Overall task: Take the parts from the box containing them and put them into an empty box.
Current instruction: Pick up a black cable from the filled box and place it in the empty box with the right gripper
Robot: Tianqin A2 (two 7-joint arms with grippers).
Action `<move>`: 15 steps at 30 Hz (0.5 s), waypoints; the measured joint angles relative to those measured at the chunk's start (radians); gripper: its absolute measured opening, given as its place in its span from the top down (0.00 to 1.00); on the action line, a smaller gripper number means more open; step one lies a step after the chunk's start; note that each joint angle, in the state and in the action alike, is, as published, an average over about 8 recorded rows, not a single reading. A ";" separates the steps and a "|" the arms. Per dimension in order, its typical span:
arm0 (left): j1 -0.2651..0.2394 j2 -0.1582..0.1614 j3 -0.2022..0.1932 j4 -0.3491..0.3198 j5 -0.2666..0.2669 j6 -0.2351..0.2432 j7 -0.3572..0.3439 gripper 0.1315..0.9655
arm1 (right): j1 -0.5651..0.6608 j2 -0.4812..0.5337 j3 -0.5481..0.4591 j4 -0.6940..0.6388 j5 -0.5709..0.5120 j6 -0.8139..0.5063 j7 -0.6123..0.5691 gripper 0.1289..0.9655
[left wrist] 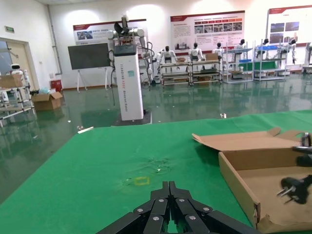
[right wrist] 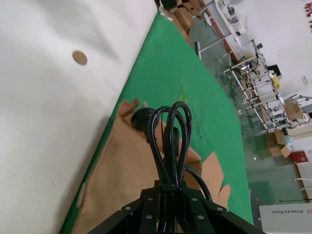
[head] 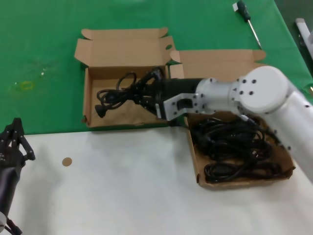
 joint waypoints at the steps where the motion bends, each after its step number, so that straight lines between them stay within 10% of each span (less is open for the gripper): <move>1: 0.000 0.000 0.000 0.000 0.000 0.000 0.000 0.98 | 0.007 -0.014 0.000 -0.028 0.005 0.009 -0.023 0.90; 15: 0.000 0.000 0.000 0.000 0.000 0.000 0.000 0.98 | 0.099 -0.145 0.045 -0.369 0.074 0.093 -0.321 0.88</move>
